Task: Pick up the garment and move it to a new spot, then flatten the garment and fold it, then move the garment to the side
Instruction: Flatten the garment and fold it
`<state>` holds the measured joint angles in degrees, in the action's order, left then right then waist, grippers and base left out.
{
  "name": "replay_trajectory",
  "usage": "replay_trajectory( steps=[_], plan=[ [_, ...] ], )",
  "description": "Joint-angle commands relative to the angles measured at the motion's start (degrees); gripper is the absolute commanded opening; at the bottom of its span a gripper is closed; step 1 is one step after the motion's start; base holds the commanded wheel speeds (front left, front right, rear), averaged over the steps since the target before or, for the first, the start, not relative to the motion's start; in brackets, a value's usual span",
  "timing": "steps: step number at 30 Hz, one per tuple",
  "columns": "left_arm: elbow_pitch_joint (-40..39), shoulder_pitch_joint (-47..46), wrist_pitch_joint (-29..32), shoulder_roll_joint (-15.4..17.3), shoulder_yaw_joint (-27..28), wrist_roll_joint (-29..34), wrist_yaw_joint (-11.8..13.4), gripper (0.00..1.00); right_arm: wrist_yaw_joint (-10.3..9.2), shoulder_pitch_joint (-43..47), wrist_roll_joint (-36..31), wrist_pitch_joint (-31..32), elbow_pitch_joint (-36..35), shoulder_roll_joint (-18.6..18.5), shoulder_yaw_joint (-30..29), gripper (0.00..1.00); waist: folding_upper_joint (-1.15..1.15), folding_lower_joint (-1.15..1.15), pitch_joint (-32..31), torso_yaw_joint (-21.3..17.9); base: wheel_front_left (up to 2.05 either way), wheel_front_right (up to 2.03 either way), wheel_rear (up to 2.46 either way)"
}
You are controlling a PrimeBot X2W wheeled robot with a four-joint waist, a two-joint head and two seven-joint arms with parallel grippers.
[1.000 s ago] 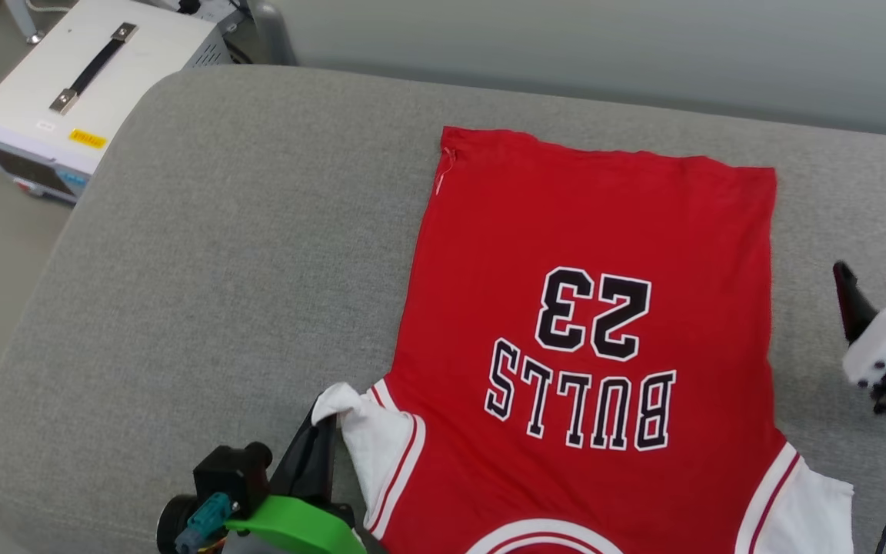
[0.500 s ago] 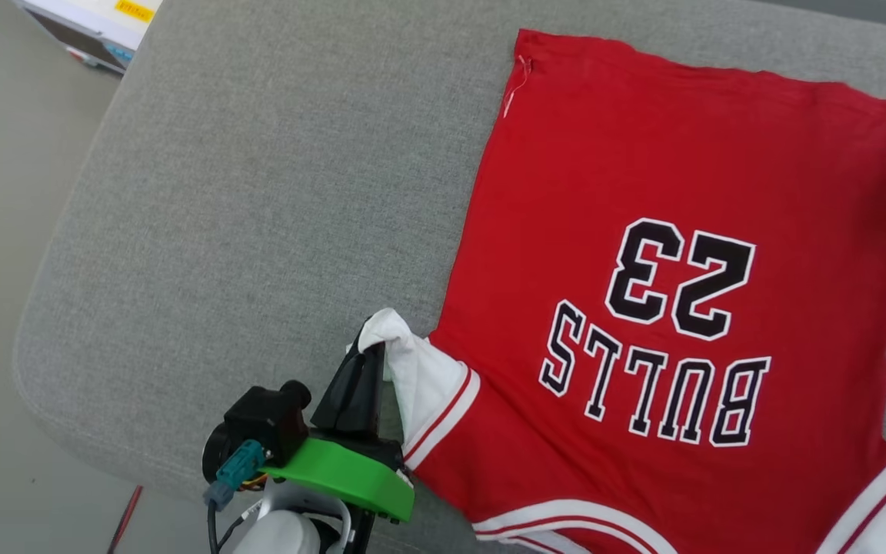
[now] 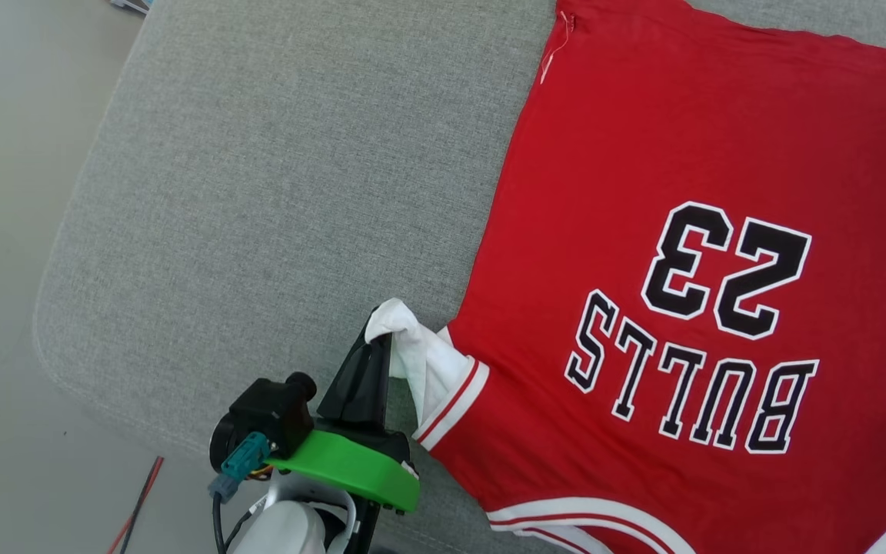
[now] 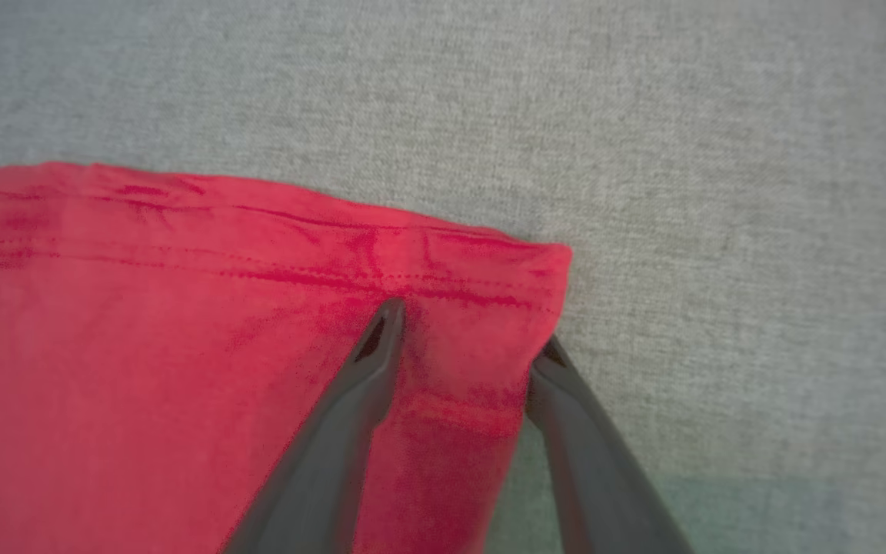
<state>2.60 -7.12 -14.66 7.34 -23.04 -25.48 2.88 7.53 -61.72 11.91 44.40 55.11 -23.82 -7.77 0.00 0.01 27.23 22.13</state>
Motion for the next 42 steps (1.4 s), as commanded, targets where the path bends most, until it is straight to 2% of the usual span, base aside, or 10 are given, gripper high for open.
replay_trajectory(
  steps=[1, 8, 13, 21, 27, 33, 37, 42],
  plan=[
    [0.3, -0.83, -0.33, -0.47, 0.51, 0.77, -0.47, 0.0, -0.04, 5.31, 0.12, 2.92, 4.24, 1.55, 0.61, 0.0, 0.0, -0.01, -0.56, -0.13, 0.0, 0.0, 0.0],
    [1.66, 0.18, -0.33, -0.73, 2.1, 1.32, -1.3, 0.0, -0.04, 4.75, 1.07, 0.76, 0.01, 0.0, 1.91, 0.0, 0.0, -0.01, -4.22, -1.46, 0.0, 0.0, 0.0],
    [2.88, 2.46, -0.32, 0.22, 3.17, 1.5, -0.79, 0.0, -0.04, 8.62, 4.15, -1.44, -4.47, -0.66, 3.61, 0.0, 0.0, -0.01, -9.26, -3.95, 0.0, 0.0, 0.0],
    [2.93, 6.49, 1.56, 2.82, 5.32, 0.75, 1.55, 0.0, -0.04, 23.47, 10.29, -2.78, -15.06, -2.86, 4.34, 0.0, 0.0, -0.01, -16.44, -10.07, 0.0, 0.0, 0.0],
    [1.92, 9.16, 3.88, 4.88, 6.75, 0.13, 3.11, 0.0, -0.04, 38.14, 13.13, -2.67, -26.19, -2.79, -1.01, 0.0, 0.0, -0.01, -19.85, -14.77, 0.0, 0.0, 0.0],
    [0.74, 11.27, 4.51, 6.48, 8.38, -0.56, 4.22, 0.0, -0.04, 53.43, 12.69, -1.41, -39.93, 1.92, -9.35, 0.0, 0.0, -0.01, -22.11, -19.05, 0.0, 0.0, 0.0],
    [0.76, 12.57, 4.93, 7.3, 8.98, -1.13, 4.44, 0.0, -0.04, 63.19, 11.26, 0.49, -48.51, 7.82, -14.98, 0.0, 0.0, -0.01, -23.15, -21.25, 0.0, 0.0, 0.0],
    [0.77, 13.29, 5.76, 8.0, 8.95, -1.5, 4.39, 0.0, -0.04, 72.91, 10.22, 2.27, -56.45, 17.06, -20.7, 0.0, 0.0, -0.01, -23.45, -22.8, 0.0, 0.0, 0.0]
  ],
)
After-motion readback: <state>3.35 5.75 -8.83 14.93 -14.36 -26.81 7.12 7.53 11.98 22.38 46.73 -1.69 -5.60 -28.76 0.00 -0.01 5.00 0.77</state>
